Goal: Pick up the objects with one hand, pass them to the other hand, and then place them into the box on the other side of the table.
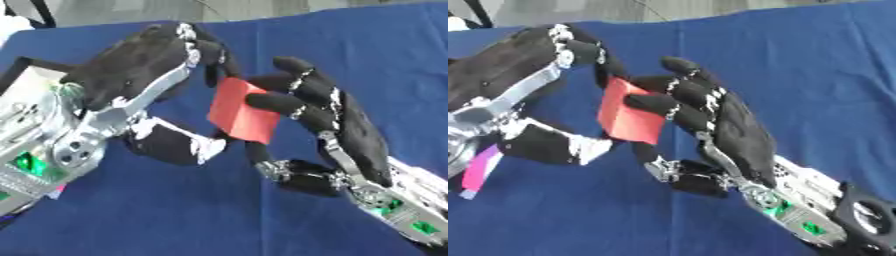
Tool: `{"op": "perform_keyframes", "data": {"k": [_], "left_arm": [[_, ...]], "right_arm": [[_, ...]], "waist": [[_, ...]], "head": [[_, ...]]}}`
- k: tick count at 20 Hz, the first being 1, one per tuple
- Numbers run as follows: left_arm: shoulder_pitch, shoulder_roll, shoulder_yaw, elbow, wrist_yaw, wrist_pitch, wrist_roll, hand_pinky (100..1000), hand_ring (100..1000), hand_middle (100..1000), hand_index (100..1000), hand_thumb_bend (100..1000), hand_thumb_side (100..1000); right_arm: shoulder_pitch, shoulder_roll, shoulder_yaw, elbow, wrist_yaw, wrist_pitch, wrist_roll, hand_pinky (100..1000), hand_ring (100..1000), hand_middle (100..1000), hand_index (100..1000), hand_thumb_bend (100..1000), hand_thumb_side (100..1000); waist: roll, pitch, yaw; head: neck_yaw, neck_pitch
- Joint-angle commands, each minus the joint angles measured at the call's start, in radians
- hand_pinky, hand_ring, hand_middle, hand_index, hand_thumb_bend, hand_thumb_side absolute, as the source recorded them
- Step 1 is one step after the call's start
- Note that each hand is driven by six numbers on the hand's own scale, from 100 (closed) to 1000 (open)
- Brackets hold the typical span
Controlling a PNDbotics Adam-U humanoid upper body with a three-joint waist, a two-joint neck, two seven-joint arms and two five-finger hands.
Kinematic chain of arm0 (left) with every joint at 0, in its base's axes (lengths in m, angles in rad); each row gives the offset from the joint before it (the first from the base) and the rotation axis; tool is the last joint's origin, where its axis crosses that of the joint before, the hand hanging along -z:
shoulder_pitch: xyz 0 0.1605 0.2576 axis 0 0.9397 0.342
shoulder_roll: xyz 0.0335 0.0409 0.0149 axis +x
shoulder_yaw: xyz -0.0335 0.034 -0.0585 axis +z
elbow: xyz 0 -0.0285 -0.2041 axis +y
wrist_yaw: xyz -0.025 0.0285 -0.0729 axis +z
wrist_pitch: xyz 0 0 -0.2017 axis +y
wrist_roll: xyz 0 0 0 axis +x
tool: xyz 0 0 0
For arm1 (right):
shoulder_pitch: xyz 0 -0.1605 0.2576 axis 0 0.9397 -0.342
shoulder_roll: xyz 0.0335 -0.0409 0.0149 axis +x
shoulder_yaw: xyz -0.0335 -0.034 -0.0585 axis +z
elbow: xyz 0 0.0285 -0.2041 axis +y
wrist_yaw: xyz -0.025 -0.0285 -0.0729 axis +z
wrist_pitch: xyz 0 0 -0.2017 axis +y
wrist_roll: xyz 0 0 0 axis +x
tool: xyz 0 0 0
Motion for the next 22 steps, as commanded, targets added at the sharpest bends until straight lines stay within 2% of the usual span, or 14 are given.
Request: {"op": "perform_keyframes", "data": {"k": [1, 6, 11, 12, 13, 17, 19, 22], "left_arm": [[-0.008, 0.048, 0.047, 0.002, -0.003, 0.011, 0.004, 833, 712, 479, 367, 100, 275], [0.004, 0.058, 0.050, 0.002, -0.007, 0.013, 0.001, 829, 709, 477, 357, 100, 268], [0.031, 0.078, 0.058, 0.002, -0.022, 0.029, 0.003, 827, 707, 474, 354, 100, 262], [0.036, 0.081, 0.059, 0.002, -0.024, 0.031, 0.003, 828, 706, 473, 353, 100, 175], [0.041, 0.085, 0.060, 0.002, -0.024, 0.034, 0.002, 828, 705, 473, 352, 100, 263], [0.073, 0.113, 0.072, 0.002, -0.026, 0.036, 0.013, 824, 705, 474, 354, 100, 263], [0.117, 0.147, 0.103, 0.002, -0.027, 0.041, 0.036, 825, 704, 473, 354, 100, 270], [0.223, 0.217, 0.191, 0.002, -0.001, 0.070, 0.096, 830, 703, 474, 358, 100, 274]], "right_arm": [[-0.001, -0.022, 0.008, -0.010, 0.022, 0.009, -0.019, 928, 868, 842, 882, 380, 224], [-0.001, -0.021, 0.009, -0.010, 0.034, 0.037, -0.049, 952, 905, 883, 910, 341, 310], [-0.001, -0.021, 0.008, -0.010, 0.041, 0.065, -0.081, 958, 914, 897, 917, 325, 333], [0.000, -0.021, 0.008, -0.010, 0.042, 0.070, -0.085, 959, 915, 899, 917, 309, 311], [0.000, -0.021, 0.008, -0.010, 0.043, 0.076, -0.088, 959, 916, 903, 917, 323, 332], [0.003, -0.021, 0.013, -0.010, 0.052, 0.095, -0.097, 959, 914, 901, 917, 322, 302], [0.008, -0.024, 0.018, -0.010, 0.061, 0.096, -0.090, 958, 913, 901, 918, 326, 266], [0.013, -0.026, 0.021, -0.010, 0.072, 0.090, -0.073, 953, 902, 890, 906, 341, 198]], "waist": [[-0.002, -0.017, -0.001], [-0.002, -0.015, -0.002], [-0.001, -0.014, -0.005], [-0.001, -0.014, -0.005], [-0.001, -0.013, -0.005], [-0.002, -0.011, -0.005], [-0.002, -0.009, -0.005], [-0.006, -0.006, -0.005]], "head": [[-0.001, -0.002], [-0.001, -0.002], [0.001, -0.001], [0.001, -0.001], [0.001, -0.002], [0.004, -0.003], [0.009, -0.003], [0.018, -0.002]]}}
